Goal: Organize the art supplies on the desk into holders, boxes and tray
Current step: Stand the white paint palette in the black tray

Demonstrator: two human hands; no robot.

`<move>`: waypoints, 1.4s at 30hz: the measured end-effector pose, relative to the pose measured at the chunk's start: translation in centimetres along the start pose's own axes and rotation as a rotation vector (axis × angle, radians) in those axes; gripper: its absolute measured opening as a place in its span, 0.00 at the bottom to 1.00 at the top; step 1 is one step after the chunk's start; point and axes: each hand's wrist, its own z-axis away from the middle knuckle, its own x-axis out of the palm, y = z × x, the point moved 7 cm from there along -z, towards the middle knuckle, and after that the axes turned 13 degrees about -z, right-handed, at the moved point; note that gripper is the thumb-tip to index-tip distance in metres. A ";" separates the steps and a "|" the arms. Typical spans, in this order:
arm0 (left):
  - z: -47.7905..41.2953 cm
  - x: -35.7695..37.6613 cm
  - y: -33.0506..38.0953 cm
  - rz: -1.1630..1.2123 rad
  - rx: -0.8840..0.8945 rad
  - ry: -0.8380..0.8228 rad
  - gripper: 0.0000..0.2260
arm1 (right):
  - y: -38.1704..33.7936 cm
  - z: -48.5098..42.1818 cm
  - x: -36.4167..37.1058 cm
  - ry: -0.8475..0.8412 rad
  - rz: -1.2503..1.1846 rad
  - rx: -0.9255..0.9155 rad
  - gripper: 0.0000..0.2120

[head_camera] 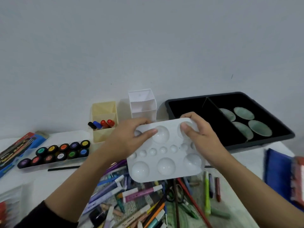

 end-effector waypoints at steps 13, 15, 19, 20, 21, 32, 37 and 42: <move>-12.4 10.7 10.9 -0.051 -0.075 0.100 0.10 | 0.8 -1.6 -22.1 0.236 -0.116 -0.018 0.03; -13.0 12.4 11.0 -0.006 -0.132 0.115 0.08 | 2.1 -1.6 -24.2 0.233 -0.131 0.033 0.05; -12.5 14.6 10.4 0.082 -0.280 0.128 0.02 | 4.7 -1.8 -24.8 0.158 -0.144 0.122 0.13; -12.1 14.8 10.0 0.100 -0.313 0.138 0.02 | 5.2 -1.8 -24.5 0.115 -0.137 0.138 0.13; -11.6 14.9 9.5 0.109 -0.342 0.155 0.03 | 5.7 -2.0 -24.1 0.075 -0.114 0.153 0.12; -13.5 10.1 7.1 0.151 -0.402 0.448 0.05 | 3.5 -10.0 -22.3 0.050 0.111 -0.047 0.07; -18.5 10.1 5.0 -0.063 -0.381 0.447 0.08 | 4.2 -16.0 -21.3 0.101 0.113 -0.113 0.07; -20.6 11.3 2.3 -0.107 -0.396 0.407 0.10 | 6.9 -19.1 -21.0 0.095 0.124 -0.065 0.06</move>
